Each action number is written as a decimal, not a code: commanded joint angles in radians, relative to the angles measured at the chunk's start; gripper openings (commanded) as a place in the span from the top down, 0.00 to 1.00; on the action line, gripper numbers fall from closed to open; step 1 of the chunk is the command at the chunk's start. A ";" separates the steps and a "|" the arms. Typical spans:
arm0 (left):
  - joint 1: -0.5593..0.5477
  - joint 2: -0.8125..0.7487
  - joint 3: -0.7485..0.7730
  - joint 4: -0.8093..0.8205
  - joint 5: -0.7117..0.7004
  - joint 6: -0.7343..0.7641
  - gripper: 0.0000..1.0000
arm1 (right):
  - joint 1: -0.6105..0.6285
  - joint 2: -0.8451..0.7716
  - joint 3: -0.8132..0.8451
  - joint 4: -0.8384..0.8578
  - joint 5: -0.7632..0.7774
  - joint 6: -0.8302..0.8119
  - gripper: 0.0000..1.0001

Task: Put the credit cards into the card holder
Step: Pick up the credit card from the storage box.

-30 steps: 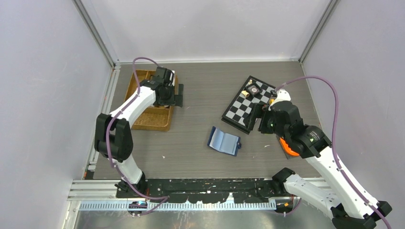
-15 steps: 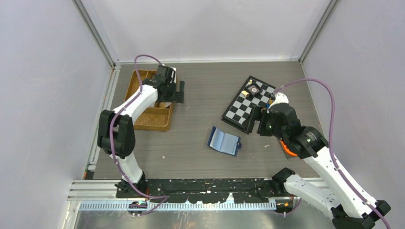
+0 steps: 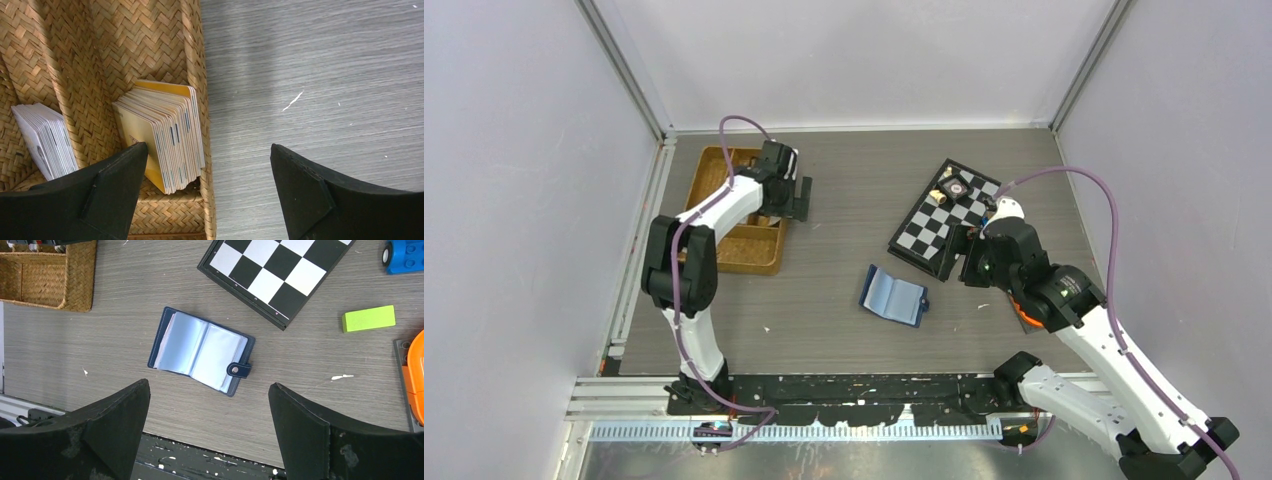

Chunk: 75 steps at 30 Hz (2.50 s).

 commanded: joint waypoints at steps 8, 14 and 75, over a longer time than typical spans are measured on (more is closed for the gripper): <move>0.027 0.048 0.037 0.052 0.081 -0.022 0.04 | -0.004 0.028 -0.020 0.057 -0.029 0.009 0.07; 0.027 0.023 0.033 0.042 0.119 -0.034 0.05 | -0.007 0.051 -0.022 0.084 -0.053 0.016 0.08; 0.026 0.011 0.079 -0.078 0.121 -0.059 0.81 | -0.012 0.070 -0.071 0.116 -0.086 0.058 0.11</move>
